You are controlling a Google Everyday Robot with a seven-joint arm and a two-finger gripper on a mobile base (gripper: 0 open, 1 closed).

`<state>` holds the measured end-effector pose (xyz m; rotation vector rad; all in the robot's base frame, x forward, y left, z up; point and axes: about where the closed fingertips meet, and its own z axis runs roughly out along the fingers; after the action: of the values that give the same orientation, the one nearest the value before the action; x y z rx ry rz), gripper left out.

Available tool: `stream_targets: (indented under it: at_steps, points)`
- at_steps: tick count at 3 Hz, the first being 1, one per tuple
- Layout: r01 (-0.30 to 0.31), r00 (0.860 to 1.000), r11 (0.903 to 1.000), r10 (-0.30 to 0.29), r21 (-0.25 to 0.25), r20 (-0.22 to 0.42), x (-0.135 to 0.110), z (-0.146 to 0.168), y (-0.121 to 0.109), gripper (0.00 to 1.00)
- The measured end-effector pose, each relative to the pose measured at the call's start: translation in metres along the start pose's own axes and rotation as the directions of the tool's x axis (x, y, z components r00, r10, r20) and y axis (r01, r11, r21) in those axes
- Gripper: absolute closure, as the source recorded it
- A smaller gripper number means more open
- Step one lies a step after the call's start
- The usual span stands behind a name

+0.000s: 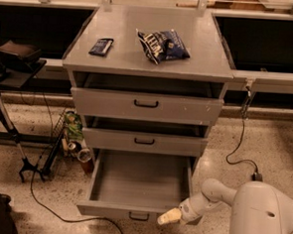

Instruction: Close bottom drawer

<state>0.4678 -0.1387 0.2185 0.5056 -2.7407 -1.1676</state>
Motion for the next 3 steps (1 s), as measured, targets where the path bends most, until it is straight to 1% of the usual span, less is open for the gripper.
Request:
stream_targets:
  at_steps: [1,2,3]
  points:
    - [0.070,0.996,0.9975,-0.070,-0.007,0.047,-0.018,0.003,0.007,0.00]
    - [0.070,0.996,0.9975,-0.070,-0.007,0.047,-0.016,0.003,0.007,0.00]
    - [0.129,0.989,0.9915,-0.128,-0.014,0.077,-0.035,0.009,0.015,0.00]
